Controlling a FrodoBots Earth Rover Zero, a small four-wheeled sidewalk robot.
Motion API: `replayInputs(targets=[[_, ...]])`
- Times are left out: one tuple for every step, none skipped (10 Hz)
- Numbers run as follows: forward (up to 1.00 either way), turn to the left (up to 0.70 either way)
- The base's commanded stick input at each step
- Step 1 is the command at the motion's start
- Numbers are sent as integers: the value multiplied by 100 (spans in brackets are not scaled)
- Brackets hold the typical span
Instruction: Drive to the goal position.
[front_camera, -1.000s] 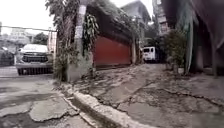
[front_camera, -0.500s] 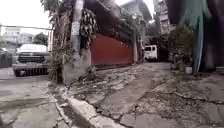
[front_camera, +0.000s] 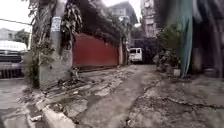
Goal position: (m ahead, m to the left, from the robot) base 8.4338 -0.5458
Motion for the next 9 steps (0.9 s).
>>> replayInputs(targets=[[50, -23], [50, -6], [50, 0], [50, 0], [50, 0], [50, 0], [50, 0], [50, 0], [50, 0]])
